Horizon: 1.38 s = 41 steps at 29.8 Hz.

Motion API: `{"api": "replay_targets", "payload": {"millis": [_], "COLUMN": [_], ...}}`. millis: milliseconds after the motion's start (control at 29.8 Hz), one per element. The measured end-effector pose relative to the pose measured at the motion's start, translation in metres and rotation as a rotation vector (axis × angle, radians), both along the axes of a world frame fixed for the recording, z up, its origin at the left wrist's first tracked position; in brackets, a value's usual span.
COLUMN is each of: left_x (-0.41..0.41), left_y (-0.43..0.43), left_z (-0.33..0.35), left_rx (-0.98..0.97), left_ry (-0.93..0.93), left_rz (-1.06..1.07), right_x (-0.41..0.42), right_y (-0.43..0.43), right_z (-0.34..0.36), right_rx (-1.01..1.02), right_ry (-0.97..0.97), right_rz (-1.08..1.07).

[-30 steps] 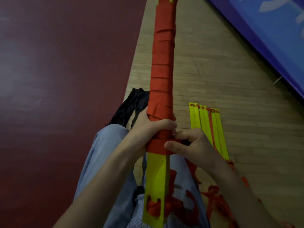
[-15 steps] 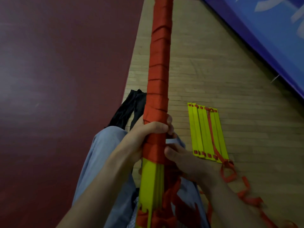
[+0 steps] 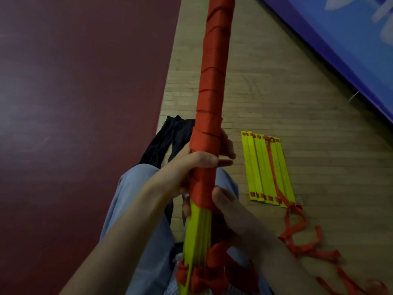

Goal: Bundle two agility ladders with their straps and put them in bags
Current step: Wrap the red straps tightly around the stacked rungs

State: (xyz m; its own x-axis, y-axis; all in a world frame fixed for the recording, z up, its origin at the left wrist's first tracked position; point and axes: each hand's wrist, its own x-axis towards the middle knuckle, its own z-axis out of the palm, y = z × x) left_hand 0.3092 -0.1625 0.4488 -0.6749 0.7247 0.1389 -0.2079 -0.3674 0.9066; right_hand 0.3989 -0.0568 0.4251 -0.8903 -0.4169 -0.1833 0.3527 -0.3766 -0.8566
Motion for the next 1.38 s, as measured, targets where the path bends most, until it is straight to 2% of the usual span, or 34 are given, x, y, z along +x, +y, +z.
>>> {"api": "replay_targets", "payload": {"millis": [67,134,202,269,370,470,504,571,706,773,1008,1209,1310,1377], "left_x": [-0.007,-0.008,-0.001,0.01,0.013,0.009,0.009,0.01,0.003,0.001,0.004,0.007,0.008,0.005], "left_y": [-0.004,-0.007,-0.004,0.009,0.018,0.014,0.013,0.013,0.006,0.005,0.013,0.015,0.019,0.018], "left_z": [0.003,0.008,0.007,0.002,-0.01,-0.015,-0.016,-0.016,-0.007,-0.001,0.0,-0.005,-0.002,0.0], "left_rx": [-0.114,-0.296,-0.37,-0.403,-0.452,-0.424,-0.401,-0.316,0.07,0.188,0.34,0.325,0.327,0.263], "left_ry": [0.002,0.004,-0.087,-0.175,-0.193,-0.256,-0.268,-0.287,-0.345,-0.353,-0.376,-0.278,-0.273,-0.234], "left_rz": [-0.004,0.066,0.198,0.375,0.586,0.633,0.632,0.596,0.349,0.257,0.115,0.04,-0.02,-0.03], "right_x": [-0.002,-0.009,-0.017,-0.017,-0.017,-0.025,-0.028,-0.031,-0.029,-0.029,-0.033,-0.016,-0.014,-0.013], "right_y": [0.001,0.002,0.0,0.0,0.006,0.018,0.02,0.022,0.032,0.037,0.02,0.012,0.004,-0.001], "right_z": [0.004,0.005,-0.002,-0.008,-0.006,0.006,0.008,0.009,-0.007,-0.014,-0.027,-0.037,-0.04,-0.039], "right_rx": [0.073,0.223,0.442,0.59,0.728,0.948,0.957,0.811,0.258,0.118,0.052,-0.055,-0.183,-0.249], "right_ry": [0.018,0.048,0.075,0.108,0.163,0.217,0.213,0.181,0.036,0.048,0.047,-0.123,-0.162,-0.144], "right_rz": [-0.046,-0.222,-0.374,-0.408,-0.297,-0.134,-0.099,-0.066,0.043,0.071,0.038,0.223,0.258,0.214]}}
